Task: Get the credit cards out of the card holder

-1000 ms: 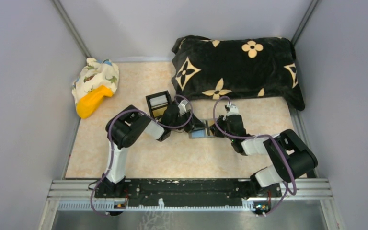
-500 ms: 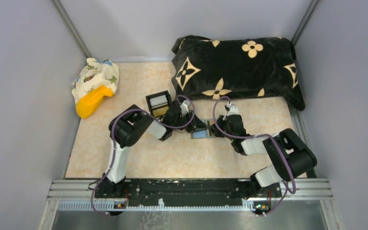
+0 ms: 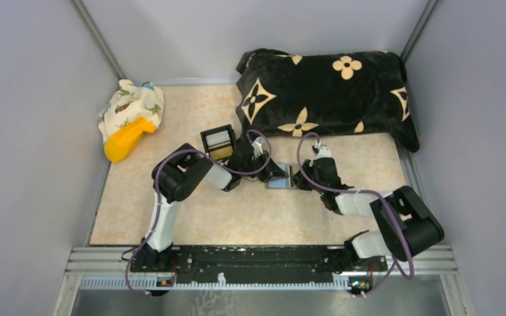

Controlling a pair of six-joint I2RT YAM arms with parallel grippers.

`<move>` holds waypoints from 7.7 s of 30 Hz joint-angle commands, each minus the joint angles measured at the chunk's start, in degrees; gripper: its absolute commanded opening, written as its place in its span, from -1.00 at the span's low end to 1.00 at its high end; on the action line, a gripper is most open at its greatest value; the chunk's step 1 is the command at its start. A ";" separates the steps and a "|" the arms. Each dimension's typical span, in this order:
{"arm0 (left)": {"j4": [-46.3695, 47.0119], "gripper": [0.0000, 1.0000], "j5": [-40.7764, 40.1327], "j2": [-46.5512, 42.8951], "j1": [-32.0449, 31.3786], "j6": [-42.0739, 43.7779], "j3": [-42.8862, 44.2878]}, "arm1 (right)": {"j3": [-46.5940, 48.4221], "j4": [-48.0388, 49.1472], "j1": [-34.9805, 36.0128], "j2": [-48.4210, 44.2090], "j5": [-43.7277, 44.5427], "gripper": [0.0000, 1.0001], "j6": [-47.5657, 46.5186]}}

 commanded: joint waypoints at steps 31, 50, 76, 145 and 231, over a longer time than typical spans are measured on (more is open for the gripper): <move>-2.68 -1.00 0.97 -1.10 1.20 2.55 -2.25 | -1.16 -9.19 -6.09 -3.18 2.41 -0.94 -3.65; -3.11 -1.00 1.49 -0.74 3.02 1.81 -2.73 | -0.94 -8.55 -6.09 -2.83 1.82 -0.94 -4.62; -4.28 -1.00 1.67 0.17 2.84 2.06 -1.31 | 1.22 -9.24 -0.47 -7.41 2.44 -0.93 -7.85; -3.08 -1.00 3.90 -4.32 1.95 3.73 -0.85 | -2.84 -5.37 -4.96 -6.22 -1.42 -0.92 -3.23; -6.69 -1.00 2.65 -0.70 -0.37 1.73 2.48 | -4.21 -8.26 -5.83 -4.39 1.83 -0.84 0.09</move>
